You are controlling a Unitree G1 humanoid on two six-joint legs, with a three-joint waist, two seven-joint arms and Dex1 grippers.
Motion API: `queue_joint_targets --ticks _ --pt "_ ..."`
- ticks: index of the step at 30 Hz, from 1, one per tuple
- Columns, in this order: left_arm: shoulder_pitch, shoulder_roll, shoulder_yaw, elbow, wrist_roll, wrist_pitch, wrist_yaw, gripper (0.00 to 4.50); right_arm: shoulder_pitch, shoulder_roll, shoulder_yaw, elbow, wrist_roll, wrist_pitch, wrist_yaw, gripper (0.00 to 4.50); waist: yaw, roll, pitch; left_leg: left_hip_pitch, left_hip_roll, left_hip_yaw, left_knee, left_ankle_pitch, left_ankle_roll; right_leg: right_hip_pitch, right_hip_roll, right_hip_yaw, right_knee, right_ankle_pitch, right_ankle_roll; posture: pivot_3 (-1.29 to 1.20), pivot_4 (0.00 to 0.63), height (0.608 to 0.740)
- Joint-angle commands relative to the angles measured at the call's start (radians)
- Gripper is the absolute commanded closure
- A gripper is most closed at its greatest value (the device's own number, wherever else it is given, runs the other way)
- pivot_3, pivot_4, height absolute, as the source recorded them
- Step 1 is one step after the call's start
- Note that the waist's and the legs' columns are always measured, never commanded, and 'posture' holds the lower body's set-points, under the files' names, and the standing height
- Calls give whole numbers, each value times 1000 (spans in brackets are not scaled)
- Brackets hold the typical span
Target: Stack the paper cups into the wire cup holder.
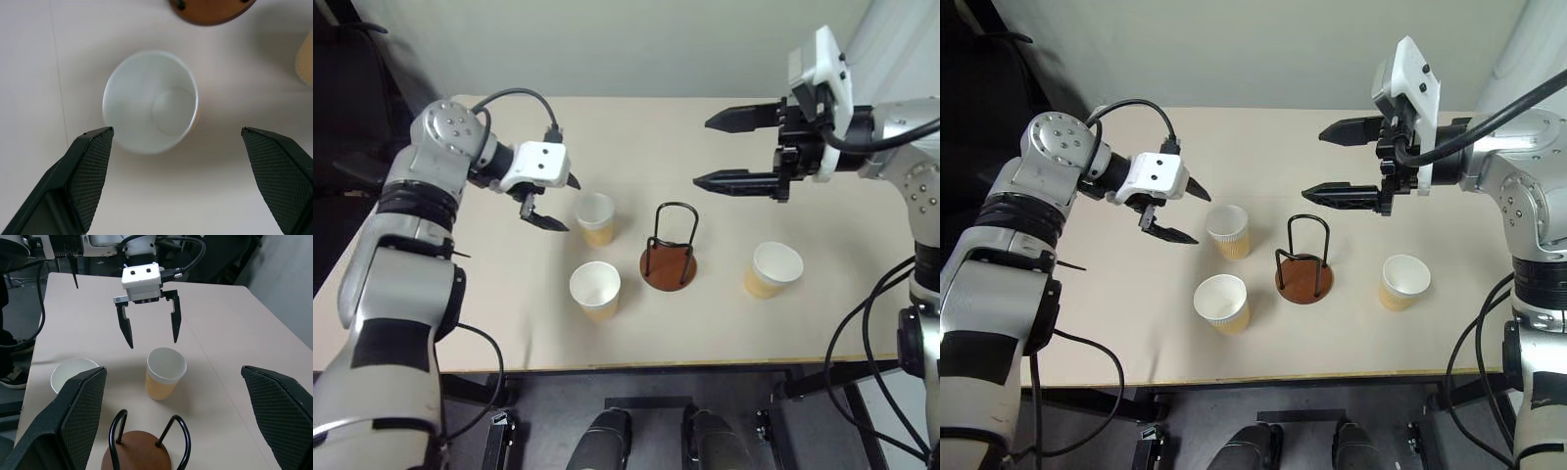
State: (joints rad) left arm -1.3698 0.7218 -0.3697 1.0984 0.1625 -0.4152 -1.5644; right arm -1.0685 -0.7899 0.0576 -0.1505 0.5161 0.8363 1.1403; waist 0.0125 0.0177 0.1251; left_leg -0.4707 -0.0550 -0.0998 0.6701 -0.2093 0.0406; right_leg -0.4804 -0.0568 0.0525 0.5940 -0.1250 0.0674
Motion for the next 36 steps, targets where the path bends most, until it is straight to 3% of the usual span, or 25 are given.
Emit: queue_joint_targets --ticks 1,21,34,36 --pt "-17 9 13 -39 19 -14 -14 0 -23 -19 -18 -12 8 -6 4 28 -1 0 0 1 0 1 0 0 0 0 2 0 0 0 0 0 150 740" --pt "38 -47 -23 18 168 -143 172 0 -10 -30 -16 -15 5 -6 -2 28 -5 0 0 1 0 2 11 2 2 0 1 1 11 1 -1 0 150 740" --pt "51 -77 -35 50 205 -175 207 0 2 -34 -15 -23 2 -6 -8 28 -5 0 0 2 0 0 11 3 1 0 0 2 14 1 -1 0 150 740" --pt "50 -77 -37 57 212 -177 221 377 2 -35 -15 -23 1 -5 -8 0 -4 0 0 2 0 1 11 3 1 0 0 1 14 1 -1 0 150 740"
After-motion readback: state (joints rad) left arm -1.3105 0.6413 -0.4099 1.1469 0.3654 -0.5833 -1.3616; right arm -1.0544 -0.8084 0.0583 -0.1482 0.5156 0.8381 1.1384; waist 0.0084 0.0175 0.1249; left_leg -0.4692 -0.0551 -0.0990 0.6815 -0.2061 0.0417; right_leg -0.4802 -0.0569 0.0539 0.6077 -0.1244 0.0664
